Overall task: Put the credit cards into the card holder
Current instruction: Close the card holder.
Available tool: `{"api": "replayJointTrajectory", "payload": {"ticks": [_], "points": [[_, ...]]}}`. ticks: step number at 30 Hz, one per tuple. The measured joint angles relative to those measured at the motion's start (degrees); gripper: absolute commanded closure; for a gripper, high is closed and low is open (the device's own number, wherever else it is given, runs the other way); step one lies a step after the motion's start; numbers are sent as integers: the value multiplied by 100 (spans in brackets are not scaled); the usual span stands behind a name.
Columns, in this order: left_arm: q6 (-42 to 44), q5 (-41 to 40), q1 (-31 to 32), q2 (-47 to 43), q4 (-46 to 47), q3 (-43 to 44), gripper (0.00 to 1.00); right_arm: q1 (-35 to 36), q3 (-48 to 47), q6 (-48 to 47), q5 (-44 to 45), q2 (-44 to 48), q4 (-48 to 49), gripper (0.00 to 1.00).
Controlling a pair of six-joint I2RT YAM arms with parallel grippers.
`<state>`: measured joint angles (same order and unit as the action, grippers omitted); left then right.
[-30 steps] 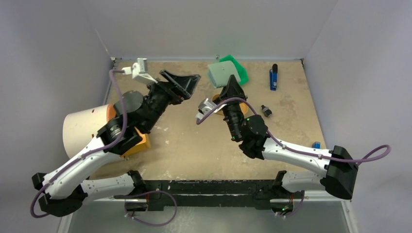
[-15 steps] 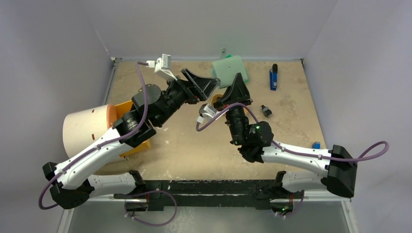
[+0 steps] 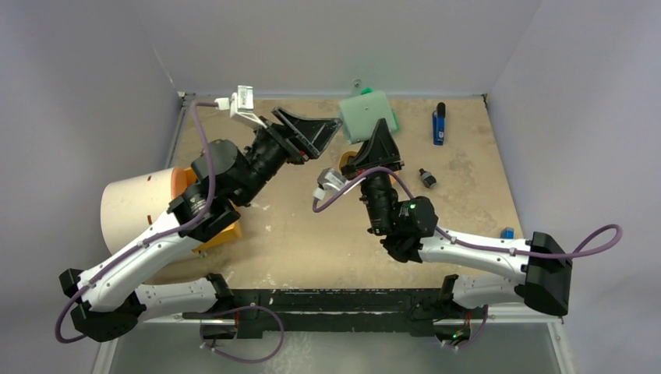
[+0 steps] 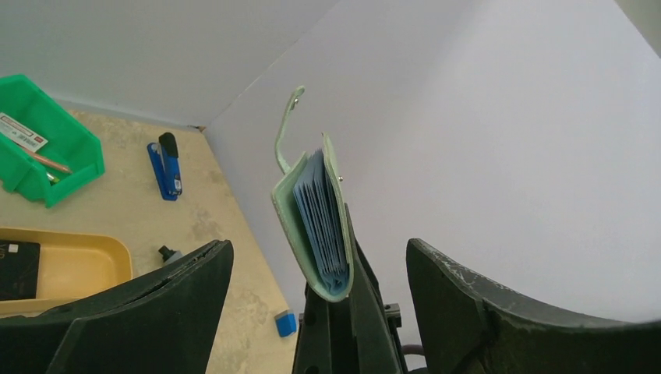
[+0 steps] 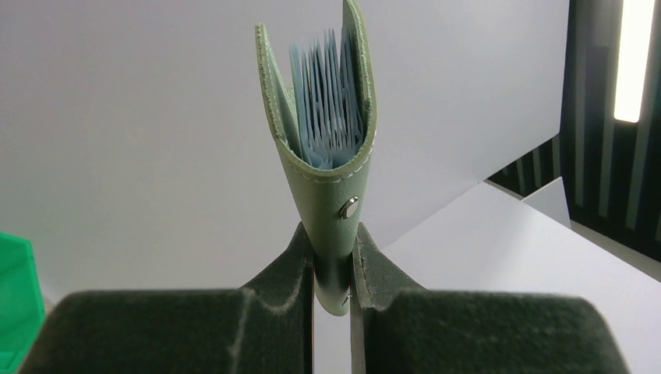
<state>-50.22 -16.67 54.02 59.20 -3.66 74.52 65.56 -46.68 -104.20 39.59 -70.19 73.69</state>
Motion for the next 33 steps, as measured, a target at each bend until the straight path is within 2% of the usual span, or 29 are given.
{"api": "replayJointTrajectory", "payload": {"ticks": [8, 10, 12, 20, 21, 22, 23, 24, 27, 28, 29, 33], "points": [[7, 122, 2, 605, -39, 192, 17, 155, -129, -149, 0, -295, 109, 100], [9, 136, 2, 662, -72, 205, 21, 168, -131, -175, 0, -328, 120, 100], [11, 140, 2, 697, -122, 236, 34, 188, -131, -201, 2, -337, 125, 100], [13, 149, 17, 697, -31, 254, 100, 260, -133, -269, 66, -354, 175, 100], [-11, 153, 31, 686, -13, 254, 100, 278, -133, -275, 94, -358, 186, 100], [-24, 146, 42, 675, -24, 254, 100, 297, -133, -280, 116, -361, 195, 87], [-33, 142, 50, 669, -26, 251, 100, 323, -133, -286, 153, -363, 212, 67], [-35, 142, 55, 669, -31, 251, 100, 358, -133, -284, 208, -363, 216, 51], [35, 20, 72, 658, -85, 245, 100, 479, -232, -83, 544, -352, -37, 9], [70, -90, 66, 647, -131, 245, 100, 529, -313, 142, 682, -310, -385, 2], [122, -192, 50, 634, -175, 245, 100, 568, -424, 487, 798, -240, -890, 1], [382, -675, 22, 494, -413, 245, 100, 629, -1569, 3244, 603, 66, -4533, 1]]}}
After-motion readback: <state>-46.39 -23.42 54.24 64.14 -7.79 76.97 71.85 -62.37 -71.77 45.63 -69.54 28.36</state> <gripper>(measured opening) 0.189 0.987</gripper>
